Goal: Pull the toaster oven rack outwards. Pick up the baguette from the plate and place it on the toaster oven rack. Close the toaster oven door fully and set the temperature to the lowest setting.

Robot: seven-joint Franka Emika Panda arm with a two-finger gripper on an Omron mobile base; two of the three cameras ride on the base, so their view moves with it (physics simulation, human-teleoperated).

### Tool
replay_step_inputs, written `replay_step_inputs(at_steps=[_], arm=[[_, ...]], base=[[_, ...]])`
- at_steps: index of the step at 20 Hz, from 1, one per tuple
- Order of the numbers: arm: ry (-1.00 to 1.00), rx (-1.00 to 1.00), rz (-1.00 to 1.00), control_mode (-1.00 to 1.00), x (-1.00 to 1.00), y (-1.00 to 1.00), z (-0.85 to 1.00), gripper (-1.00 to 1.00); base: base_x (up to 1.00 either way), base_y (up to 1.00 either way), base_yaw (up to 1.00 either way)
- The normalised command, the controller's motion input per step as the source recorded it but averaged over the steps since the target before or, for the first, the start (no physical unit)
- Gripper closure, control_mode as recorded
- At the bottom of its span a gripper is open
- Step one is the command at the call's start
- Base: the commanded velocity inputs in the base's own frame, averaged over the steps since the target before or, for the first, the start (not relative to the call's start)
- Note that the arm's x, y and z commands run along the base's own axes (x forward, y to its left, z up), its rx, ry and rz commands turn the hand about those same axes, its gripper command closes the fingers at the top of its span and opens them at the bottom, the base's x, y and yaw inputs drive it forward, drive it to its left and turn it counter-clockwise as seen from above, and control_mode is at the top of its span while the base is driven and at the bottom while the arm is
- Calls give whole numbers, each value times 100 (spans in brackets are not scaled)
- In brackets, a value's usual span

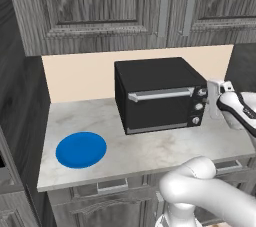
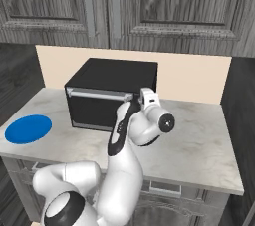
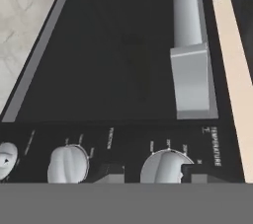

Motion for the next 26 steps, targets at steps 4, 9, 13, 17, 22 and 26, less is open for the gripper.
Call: replay_step_inputs(at_steps=[4, 9, 13, 17, 22, 26], arm=[[9, -8, -1, -100, 0, -7, -21, 100], [3, -18, -19, -100, 7, 0, -10, 100], [0, -16, -24, -100, 11, 2, -11, 100], [0, 0, 0, -100, 0, 0, 0, 100], [0, 0, 0, -100, 0, 0, 0, 100], [0, 0, -8, -100, 3, 0, 0, 100]], base=[[0, 0, 0], [0, 0, 0], [0, 0, 0], [0, 0, 0], [0, 0, 0], [0, 0, 0]])
